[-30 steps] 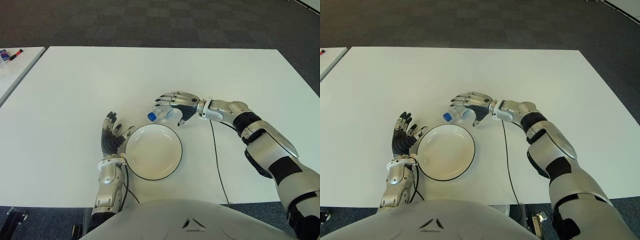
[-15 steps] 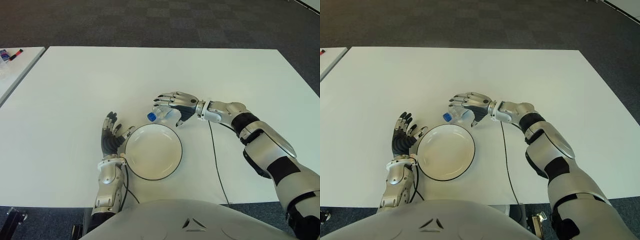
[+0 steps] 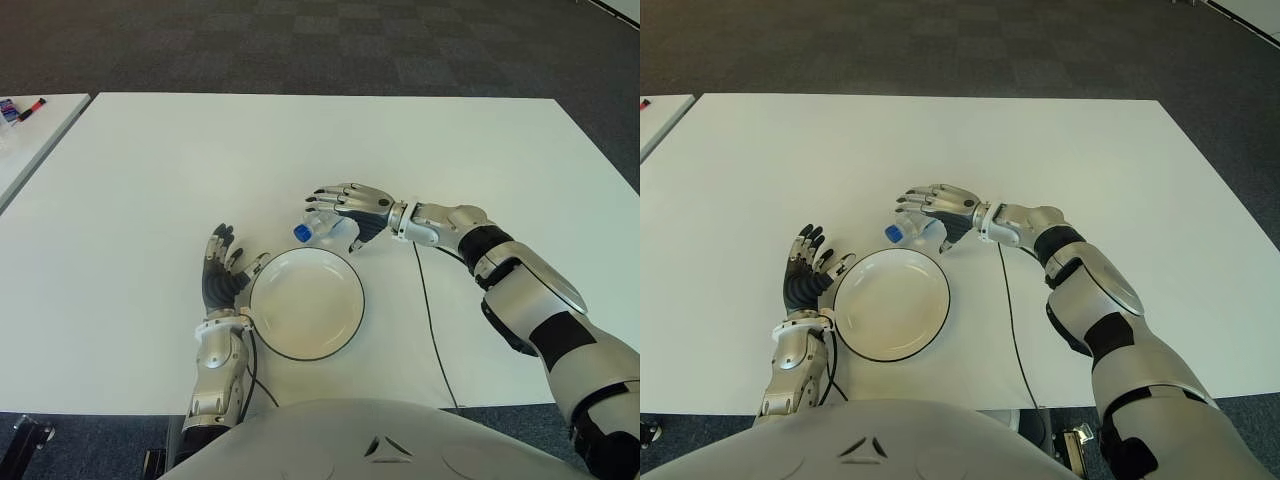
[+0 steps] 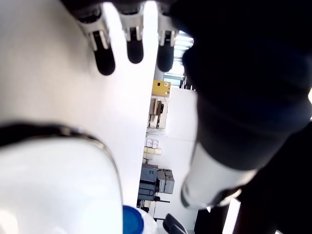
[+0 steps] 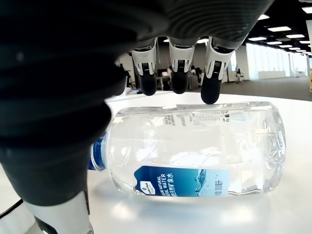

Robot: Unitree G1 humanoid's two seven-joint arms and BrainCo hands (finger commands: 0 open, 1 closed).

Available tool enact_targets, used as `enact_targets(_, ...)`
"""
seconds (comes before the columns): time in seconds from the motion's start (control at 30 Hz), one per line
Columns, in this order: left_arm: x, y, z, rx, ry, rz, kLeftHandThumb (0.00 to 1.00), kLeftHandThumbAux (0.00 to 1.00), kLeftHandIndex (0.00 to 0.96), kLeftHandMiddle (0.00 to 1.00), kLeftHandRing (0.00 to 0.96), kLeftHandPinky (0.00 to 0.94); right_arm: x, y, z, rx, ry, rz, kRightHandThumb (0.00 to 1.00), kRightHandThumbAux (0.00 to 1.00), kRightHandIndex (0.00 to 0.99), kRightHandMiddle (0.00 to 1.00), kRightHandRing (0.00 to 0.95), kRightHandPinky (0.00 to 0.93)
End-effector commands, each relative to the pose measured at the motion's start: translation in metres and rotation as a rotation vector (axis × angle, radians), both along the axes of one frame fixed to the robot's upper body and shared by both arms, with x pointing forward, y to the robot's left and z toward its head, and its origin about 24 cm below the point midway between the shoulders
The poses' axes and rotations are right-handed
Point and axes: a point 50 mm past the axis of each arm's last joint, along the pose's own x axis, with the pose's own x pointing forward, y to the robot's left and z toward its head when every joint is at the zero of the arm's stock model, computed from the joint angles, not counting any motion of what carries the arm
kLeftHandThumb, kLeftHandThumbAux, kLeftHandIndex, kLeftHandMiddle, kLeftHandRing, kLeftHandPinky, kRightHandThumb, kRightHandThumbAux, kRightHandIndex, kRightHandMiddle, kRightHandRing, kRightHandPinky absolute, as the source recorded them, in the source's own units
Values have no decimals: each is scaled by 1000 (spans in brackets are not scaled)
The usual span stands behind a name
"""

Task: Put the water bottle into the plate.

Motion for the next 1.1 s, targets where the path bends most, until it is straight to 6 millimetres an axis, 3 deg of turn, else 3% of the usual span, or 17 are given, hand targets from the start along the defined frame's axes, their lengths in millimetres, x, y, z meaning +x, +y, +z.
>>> enact_targets(0.03, -5, -16, -8, -65, 50, 1, 3, 962, 119, 124, 92, 117, 3, 3, 2, -18, -17, -4, 0, 864, 0, 0, 90, 379)
enact_targets(0.13, -6, -16, -9, -61, 51, 2, 0, 961, 116, 122, 90, 116, 5, 6, 3, -19, -22, -13, 0, 876, 0, 0, 125, 464)
enact_targets(0.3, -6, -18, -9, -56, 57, 4, 0, 957, 111, 117, 85, 110, 7, 8, 4, -28, -25, -30, 0, 885, 0, 0, 159, 527)
enact_targets(0.97, -7, -21, -8, -55, 70, 7, 2, 952, 102, 102, 73, 104, 14, 15, 4, -80, -21, -68, 0, 891, 0, 0, 168, 534)
enact_targets(1.1, -7, -22, -8, -58, 69, 5, 0, 949, 103, 102, 73, 104, 15, 16, 4, -83, -18, -77, 0, 896, 0, 0, 166, 500)
